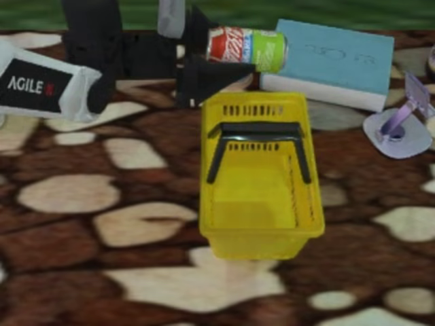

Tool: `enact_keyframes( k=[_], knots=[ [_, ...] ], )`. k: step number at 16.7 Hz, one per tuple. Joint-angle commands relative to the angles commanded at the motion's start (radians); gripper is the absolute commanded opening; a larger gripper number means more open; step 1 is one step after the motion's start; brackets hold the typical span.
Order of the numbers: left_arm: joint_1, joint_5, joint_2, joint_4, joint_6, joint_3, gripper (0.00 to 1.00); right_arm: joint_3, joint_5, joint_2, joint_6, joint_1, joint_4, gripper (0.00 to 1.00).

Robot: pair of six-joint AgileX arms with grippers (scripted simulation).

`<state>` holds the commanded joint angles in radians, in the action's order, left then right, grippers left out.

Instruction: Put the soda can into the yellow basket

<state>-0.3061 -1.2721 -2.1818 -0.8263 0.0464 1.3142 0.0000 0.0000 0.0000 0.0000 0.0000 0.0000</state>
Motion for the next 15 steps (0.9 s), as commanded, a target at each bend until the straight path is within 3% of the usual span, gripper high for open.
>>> enact_keyframes(
  k=[5, 10, 15],
  knots=[
    [0.009, -0.003, -0.137, -0.192, -0.005, -0.048, 0.0, 0.0, 0.0, 0.0, 0.0, 0.0, 0.0, 1.0],
    [0.011, -0.003, -0.155, -0.213, -0.006, -0.055, 0.0, 0.0, 0.0, 0.0, 0.0, 0.0, 0.0, 1.0],
    [0.011, -0.003, -0.155, -0.213, -0.006, -0.055, 0.38, 0.0, 0.0, 0.0, 0.0, 0.0, 0.0, 1.0]
  ],
)
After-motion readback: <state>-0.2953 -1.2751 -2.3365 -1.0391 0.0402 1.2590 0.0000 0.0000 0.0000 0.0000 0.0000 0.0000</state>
